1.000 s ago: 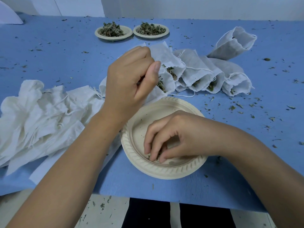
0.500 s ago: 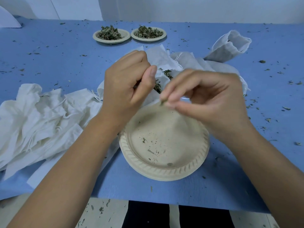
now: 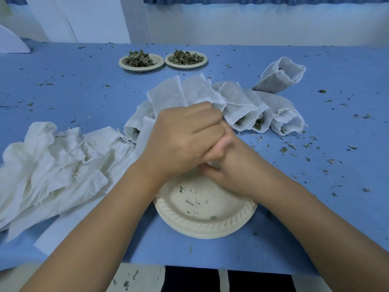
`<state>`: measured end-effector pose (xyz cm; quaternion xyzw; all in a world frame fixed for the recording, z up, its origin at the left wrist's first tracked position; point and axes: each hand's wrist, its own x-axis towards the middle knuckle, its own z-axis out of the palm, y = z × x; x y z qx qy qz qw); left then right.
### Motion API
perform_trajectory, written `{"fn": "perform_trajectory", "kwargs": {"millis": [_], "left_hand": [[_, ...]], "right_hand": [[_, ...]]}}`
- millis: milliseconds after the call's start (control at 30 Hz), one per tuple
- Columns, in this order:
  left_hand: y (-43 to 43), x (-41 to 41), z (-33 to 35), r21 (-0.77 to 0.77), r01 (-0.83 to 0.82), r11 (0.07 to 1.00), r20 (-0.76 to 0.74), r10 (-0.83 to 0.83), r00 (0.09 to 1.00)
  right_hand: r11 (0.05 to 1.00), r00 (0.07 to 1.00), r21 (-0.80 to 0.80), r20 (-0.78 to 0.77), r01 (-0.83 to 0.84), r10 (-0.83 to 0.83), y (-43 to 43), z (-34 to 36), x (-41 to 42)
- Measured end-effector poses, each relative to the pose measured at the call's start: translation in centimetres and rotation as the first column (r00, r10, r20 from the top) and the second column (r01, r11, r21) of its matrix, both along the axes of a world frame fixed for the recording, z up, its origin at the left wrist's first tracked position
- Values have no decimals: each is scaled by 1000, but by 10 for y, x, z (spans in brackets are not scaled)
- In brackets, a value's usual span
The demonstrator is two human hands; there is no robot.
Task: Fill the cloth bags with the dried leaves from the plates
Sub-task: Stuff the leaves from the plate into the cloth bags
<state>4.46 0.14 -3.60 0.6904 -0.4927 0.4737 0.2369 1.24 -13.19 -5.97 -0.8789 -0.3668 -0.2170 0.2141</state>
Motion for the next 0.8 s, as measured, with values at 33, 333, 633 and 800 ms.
{"fn": "perform_trajectory", "kwargs": {"millis": [33,333,633,800], "left_hand": [[-3,-2,2,3,-16,1000,31,16,999],[-37,5,30,-31,-94,995,-192,87,978],[-64,47,39,336,-305,891,-347,419,839],[-60,59,40,412,-375,831,-358,526,772]], "right_hand": [[999,996,23,-84,24,-22,1,2,-1],[910,916,410,339,63,-216,-36,44,13],[742,825,437,2,508,-566,-81,36,49],[737,719,35,-258,675,-646,-83,4,52]]}}
